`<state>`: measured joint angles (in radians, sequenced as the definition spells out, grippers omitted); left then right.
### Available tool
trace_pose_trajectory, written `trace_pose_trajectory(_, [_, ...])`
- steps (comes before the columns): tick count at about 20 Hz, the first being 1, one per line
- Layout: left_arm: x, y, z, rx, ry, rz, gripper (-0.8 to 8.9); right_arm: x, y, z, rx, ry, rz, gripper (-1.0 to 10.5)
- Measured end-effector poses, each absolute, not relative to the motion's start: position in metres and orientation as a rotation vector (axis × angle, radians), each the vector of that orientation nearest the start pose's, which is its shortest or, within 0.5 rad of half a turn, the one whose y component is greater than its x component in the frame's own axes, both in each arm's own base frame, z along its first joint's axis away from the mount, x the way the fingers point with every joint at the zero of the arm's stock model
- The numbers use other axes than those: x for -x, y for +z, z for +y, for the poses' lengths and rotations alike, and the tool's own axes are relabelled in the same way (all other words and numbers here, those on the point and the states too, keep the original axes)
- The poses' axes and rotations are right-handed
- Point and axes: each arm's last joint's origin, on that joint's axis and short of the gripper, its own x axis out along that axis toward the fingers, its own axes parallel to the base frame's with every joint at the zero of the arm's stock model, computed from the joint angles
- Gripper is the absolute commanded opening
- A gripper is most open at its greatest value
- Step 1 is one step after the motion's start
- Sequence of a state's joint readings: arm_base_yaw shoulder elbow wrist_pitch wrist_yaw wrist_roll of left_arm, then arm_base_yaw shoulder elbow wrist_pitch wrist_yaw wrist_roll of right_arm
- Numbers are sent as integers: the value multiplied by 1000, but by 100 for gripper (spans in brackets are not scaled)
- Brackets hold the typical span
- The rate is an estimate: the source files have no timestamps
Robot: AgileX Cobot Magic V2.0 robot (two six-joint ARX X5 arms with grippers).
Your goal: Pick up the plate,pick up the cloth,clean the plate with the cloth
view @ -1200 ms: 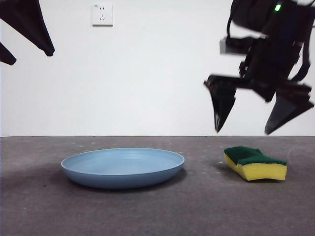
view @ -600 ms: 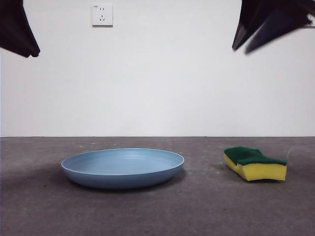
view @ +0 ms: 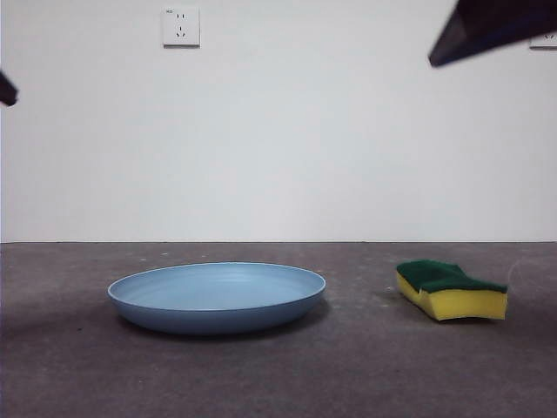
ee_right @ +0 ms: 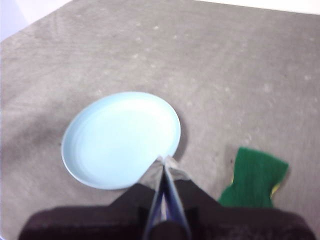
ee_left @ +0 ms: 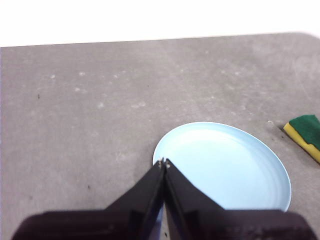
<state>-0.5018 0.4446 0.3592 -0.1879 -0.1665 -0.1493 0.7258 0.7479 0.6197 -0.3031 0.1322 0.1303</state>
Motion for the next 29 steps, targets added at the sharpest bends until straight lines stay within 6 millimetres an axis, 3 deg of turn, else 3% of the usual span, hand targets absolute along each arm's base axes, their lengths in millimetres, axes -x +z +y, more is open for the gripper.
trace_pose_trajectory(3, [-105, 227, -52, 75, -315, 258, 0, -121, 253, 102, 87, 544, 499, -16])
trace_pose_trajectory(17, [-105, 223, -51, 45, -302, 293, -1, -121, 253, 102, 83, 546, 497, -16])
trace_pose_trajectory(24, [-100, 233, -24, 56, -166, 165, -1, -121, 253, 102, 83, 545, 497, -16])
trace_pose_trajectory(29, [-95, 219, -14, 38, -175, 66, -1, -121, 253, 102, 82, 545, 497, -16])
